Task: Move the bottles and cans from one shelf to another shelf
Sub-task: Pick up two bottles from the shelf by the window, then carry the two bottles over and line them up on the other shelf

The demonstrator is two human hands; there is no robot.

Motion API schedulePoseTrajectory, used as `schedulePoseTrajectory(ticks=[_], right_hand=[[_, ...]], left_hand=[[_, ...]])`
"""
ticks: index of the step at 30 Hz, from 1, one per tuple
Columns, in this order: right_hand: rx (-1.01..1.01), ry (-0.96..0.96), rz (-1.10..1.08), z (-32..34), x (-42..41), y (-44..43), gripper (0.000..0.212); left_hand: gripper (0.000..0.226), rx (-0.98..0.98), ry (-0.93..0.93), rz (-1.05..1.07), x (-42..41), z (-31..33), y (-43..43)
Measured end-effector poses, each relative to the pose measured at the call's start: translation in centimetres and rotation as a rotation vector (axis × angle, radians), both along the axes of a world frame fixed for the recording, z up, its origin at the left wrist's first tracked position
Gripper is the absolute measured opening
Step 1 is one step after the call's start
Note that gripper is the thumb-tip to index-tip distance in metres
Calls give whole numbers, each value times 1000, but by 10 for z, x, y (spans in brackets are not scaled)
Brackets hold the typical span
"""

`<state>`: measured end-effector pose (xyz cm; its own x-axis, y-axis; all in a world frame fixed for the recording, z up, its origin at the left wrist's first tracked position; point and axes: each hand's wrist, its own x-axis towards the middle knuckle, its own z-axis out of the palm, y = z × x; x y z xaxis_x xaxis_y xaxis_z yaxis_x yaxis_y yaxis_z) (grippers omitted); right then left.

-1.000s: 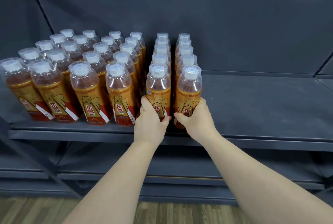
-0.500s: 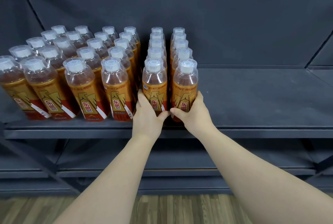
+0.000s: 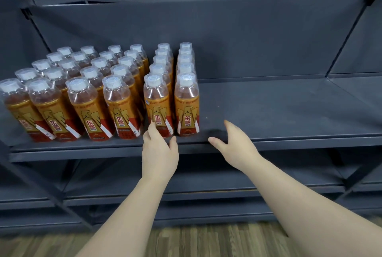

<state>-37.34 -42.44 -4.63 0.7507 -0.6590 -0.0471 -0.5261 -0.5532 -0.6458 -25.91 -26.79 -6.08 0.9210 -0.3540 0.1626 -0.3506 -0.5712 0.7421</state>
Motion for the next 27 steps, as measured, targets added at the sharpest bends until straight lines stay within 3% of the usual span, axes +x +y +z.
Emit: schedulePoseTrajectory(ticks=[5,11,18,27], right_hand=[[-97,33,27,3,-63,-27,68],[-169,46,-54,7,-159,-67,68],[-254,62,-211,12,-286,-111,63],[-207,139,-501,7,-436,-162,64]], left_hand=[[58,126,-148,-149,-54,9,-34],[64,220,-229,-369,-133,20,-100],[66,304,-322,-606,-243,19,-181],[68,342,-410,-935,-374,17,-276]])
